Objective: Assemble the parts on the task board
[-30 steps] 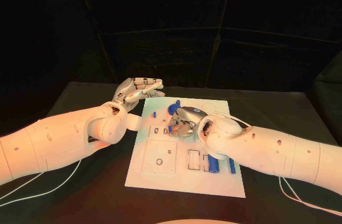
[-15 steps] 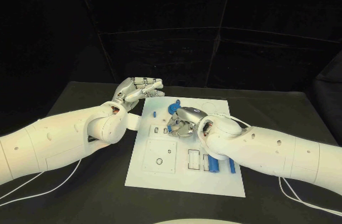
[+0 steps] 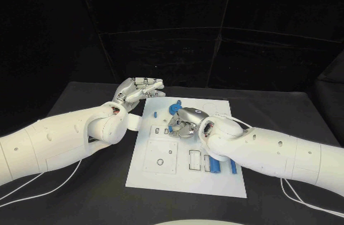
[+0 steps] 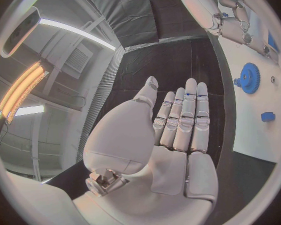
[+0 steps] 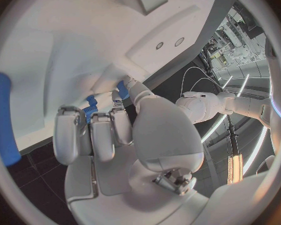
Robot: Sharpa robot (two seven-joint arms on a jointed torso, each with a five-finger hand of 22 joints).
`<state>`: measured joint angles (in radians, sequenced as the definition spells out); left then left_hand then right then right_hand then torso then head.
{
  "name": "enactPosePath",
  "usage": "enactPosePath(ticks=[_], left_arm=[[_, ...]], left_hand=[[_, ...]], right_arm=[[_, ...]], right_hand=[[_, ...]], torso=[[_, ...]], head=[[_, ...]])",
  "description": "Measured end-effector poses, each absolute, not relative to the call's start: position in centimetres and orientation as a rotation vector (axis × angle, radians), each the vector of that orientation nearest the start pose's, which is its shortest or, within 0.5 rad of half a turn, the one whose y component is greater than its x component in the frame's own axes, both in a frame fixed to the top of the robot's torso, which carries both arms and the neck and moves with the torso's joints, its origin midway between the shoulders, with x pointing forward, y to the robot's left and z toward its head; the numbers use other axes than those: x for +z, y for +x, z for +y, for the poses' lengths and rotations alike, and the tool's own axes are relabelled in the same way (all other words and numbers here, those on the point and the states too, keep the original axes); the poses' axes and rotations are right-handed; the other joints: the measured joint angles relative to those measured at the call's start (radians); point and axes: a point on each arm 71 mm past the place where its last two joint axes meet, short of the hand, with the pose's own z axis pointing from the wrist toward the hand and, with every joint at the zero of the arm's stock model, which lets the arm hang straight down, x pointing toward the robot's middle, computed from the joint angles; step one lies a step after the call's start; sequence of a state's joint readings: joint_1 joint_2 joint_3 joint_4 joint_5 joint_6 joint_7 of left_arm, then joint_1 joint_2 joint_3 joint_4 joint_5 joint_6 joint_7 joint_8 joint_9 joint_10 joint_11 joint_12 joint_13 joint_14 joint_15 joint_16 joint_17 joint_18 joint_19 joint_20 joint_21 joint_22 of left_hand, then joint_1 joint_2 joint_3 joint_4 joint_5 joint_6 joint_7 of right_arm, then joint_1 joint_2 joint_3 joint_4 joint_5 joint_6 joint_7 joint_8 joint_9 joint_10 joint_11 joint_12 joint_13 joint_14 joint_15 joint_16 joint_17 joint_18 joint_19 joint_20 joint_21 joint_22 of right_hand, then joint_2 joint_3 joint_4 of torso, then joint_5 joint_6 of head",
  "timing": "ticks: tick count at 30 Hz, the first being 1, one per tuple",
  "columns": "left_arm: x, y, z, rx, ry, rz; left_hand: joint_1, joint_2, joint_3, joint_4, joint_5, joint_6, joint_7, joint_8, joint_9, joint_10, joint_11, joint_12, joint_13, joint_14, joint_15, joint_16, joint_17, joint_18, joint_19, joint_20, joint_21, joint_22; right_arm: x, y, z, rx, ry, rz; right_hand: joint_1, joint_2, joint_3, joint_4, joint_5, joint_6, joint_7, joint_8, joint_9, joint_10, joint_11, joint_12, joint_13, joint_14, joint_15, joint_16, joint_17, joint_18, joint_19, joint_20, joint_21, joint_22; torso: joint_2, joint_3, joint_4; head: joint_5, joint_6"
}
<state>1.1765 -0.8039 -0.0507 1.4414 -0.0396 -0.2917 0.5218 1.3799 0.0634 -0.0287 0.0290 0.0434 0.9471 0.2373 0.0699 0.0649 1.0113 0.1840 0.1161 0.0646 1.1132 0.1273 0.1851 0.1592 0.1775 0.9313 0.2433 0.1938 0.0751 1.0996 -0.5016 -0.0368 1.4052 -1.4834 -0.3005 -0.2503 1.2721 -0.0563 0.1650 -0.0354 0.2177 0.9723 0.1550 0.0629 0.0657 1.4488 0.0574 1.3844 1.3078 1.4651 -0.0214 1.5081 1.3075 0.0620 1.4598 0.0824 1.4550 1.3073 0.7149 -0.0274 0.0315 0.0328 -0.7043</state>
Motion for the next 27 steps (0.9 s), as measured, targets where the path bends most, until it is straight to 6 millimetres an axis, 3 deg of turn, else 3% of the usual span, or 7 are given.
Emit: enactPosePath(ticks=[6,9,11,15,23,27], left_arm=[[-19.0,49.9,21.4,-1.574,-1.023,1.327],[-19.0,49.9,21.5,-1.572,-1.023,1.327],[-19.0,49.9,21.5,-1.57,-1.024,1.327],[-19.0,50.0,21.7,-1.566,-1.025,1.33],[-19.2,50.2,21.8,-1.545,-1.012,1.363],[-19.5,50.1,22.1,-1.51,-0.987,1.415]], left_hand=[[0.0,0.0,0.0,0.0,0.0,0.0,0.0,0.0,0.0,0.0,0.0,0.0,0.0,0.0,0.0,0.0,0.0,0.0,0.0,0.0,0.0,0.0],[0.0,0.0,0.0,-0.006,0.0,0.0,0.0,0.0,0.0,0.0,0.0,0.0,0.0,0.0,0.0,-0.004,0.0,0.0,0.0,0.0,0.0,-0.001],[0.0,0.0,0.003,-0.009,0.0,0.01,-0.01,0.0,0.002,0.011,-0.011,0.0,0.0,0.0,0.0,-0.004,0.002,0.0,0.0,0.0,-0.006,-0.001],[-0.005,0.005,0.004,-0.01,0.0,0.036,-0.019,0.008,0.003,0.055,-0.022,0.017,0.004,0.022,-0.012,-0.003,0.01,0.0,0.016,-0.011,-0.006,-0.001],[-0.031,-0.001,0.004,-0.009,0.0,0.085,-0.052,0.016,0.003,0.164,-0.062,0.039,0.015,0.155,-0.058,0.063,0.06,0.0,0.115,-0.052,0.047,0.021],[-0.055,0.0,-0.008,0.002,0.004,0.133,-0.086,0.033,0.011,0.264,-0.102,0.071,0.032,0.276,-0.102,0.132,0.112,0.0,0.203,-0.093,0.098,0.044]], right_arm=[[-23.5,46.9,-6.2,0.756,-0.168,1.772],[-23.5,46.7,-6.3,0.761,-0.16,1.762],[-23.4,46.6,-6.7,0.768,-0.15,1.745],[-22.9,46.1,-7.2,0.796,-0.142,1.708],[-21.1,44.5,-8.8,0.915,-0.151,1.601],[-19.3,44.1,-10.4,0.957,-0.157,1.545]], right_hand=[[-0.023,-0.023,-0.032,0.015,-0.024,-0.033,0.004,0.003,0.003,-0.014,0.014,-0.027,0.0,0.0,0.007,0.0,0.0,0.0,0.0,0.007,0.0,0.0],[-0.04,-0.04,-0.077,0.04,-0.053,-0.073,0.014,0.003,-0.002,-0.036,0.021,-0.056,0.0,0.0,0.014,0.0,0.0,0.0,0.0,0.015,0.0,0.0],[-0.046,-0.046,-0.109,0.063,-0.069,-0.094,0.018,0.003,-0.001,-0.036,0.021,-0.056,0.0,0.002,0.016,0.0,0.0,0.0,0.001,0.015,0.0,0.0],[-0.02,-0.055,-0.155,0.099,-0.073,-0.118,0.027,0.003,0.0,-0.03,0.027,-0.049,0.0,-0.002,0.023,0.0,0.0,0.0,0.002,0.023,0.0,0.0],[0.027,-0.05,-0.194,0.138,-0.084,-0.144,0.031,0.003,0.0,-0.034,0.03,-0.045,0.0,0.002,0.027,0.004,0.0,0.0,0.005,0.027,0.004,0.0],[0.042,-0.035,-0.192,0.145,-0.065,-0.144,0.031,0.011,0.003,-0.034,0.03,-0.045,0.0,0.002,0.027,0.004,0.0,0.0,0.002,0.03,0.004,0.0]], torso=[[0.0,0.0003,0.0],[0.0,0.0004,-0.0001],[0.0,0.0011,-0.0004],[0.0,0.0018,-0.0018],[-0.003,0.0019,-0.0018],[-0.006,0.0044,-0.003]], head=[[-0.001,-0.001],[-0.001,-0.001],[-0.001,-0.001],[0.0,0.0],[0.0,0.004],[0.002,0.005]])
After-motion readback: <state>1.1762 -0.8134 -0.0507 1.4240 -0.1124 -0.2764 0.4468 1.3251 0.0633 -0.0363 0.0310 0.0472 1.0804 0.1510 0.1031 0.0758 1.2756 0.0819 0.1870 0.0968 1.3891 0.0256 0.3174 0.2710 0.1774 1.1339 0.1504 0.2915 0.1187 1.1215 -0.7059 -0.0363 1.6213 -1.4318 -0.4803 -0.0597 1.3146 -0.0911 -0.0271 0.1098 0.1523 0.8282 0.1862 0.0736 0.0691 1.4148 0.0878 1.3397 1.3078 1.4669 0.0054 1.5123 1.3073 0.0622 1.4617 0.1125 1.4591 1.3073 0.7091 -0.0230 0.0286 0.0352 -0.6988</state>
